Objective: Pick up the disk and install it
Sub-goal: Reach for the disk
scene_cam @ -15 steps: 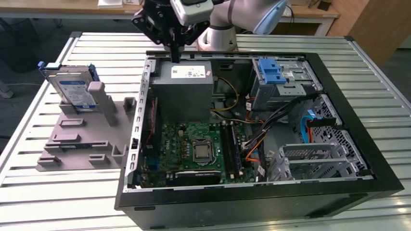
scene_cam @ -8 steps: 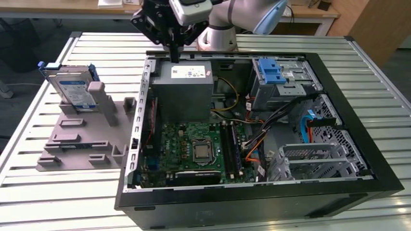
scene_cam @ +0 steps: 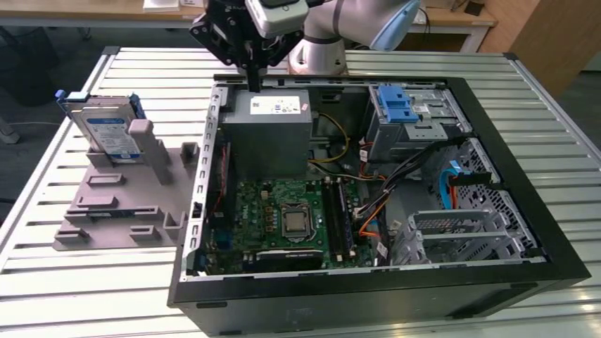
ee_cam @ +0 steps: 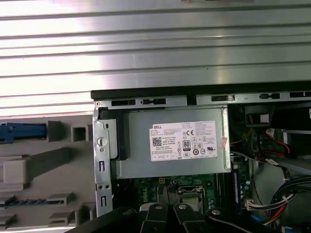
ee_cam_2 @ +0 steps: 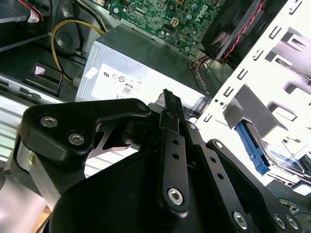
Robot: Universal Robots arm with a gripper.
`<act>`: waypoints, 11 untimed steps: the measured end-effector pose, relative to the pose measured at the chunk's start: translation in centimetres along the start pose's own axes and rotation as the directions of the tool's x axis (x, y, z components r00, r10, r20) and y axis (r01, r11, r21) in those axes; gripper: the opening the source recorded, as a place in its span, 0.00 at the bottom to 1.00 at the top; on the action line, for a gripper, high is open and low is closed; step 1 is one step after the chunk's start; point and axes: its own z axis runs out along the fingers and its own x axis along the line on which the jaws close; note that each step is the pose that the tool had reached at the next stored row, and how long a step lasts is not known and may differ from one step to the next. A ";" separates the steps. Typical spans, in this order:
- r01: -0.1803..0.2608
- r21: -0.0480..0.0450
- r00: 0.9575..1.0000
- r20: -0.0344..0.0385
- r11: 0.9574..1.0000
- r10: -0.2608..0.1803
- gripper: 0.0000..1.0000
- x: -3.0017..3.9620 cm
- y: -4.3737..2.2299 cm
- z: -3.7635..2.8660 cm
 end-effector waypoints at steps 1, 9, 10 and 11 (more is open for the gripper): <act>0.000 0.000 1.000 0.000 1.000 0.000 0.11 0.02 0.00 0.00; 0.000 0.000 1.000 0.000 1.000 0.000 0.11 0.57 -0.02 0.01; 0.000 0.000 1.000 0.000 1.000 0.000 0.11 0.68 -0.01 0.01; 0.000 0.000 1.000 0.000 1.000 0.000 0.11 0.82 0.00 0.00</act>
